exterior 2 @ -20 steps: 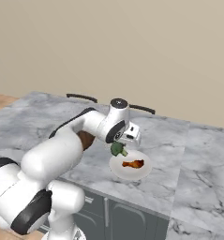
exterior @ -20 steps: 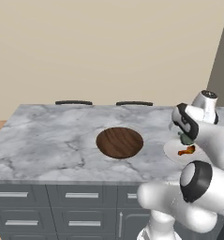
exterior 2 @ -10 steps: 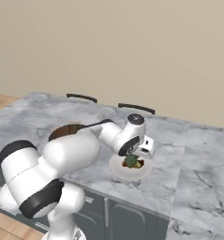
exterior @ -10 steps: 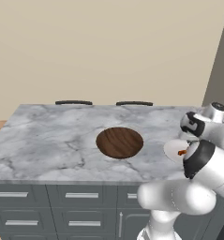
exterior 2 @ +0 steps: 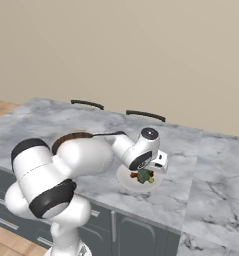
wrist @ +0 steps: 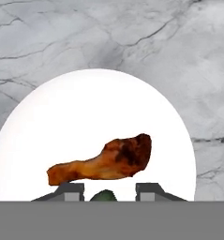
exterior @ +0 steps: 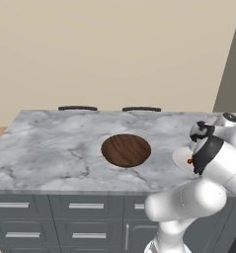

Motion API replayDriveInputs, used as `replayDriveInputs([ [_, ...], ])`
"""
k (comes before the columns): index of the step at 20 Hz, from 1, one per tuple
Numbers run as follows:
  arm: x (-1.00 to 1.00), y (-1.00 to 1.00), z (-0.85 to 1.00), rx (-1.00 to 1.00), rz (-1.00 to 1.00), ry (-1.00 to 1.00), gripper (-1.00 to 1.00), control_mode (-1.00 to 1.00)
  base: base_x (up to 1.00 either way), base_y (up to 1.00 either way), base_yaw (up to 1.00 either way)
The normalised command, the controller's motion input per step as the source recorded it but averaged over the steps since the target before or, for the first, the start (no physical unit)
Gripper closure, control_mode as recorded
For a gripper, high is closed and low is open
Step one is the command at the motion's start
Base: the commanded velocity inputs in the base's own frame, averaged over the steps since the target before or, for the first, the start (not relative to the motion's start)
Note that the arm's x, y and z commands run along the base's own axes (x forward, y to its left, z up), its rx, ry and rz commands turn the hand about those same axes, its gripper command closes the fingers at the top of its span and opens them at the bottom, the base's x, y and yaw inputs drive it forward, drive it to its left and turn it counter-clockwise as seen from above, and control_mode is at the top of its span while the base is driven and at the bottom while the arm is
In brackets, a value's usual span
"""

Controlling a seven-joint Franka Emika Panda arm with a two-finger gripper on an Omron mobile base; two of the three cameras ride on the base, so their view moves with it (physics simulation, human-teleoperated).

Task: Place the chicken drumstick on the plate and place the broccoli on the same plate.

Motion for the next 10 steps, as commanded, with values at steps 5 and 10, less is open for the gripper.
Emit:
replayDriveInputs([
  [5,0.21,0.0,-0.15,0.0,0.0,0.03,-1.0,-1.0,0.0,0.0,0.0],
  [10,0.13,0.0,-0.13,0.0,0.0,0.01,-1.0,-1.0,0.0,0.0,0.0],
])
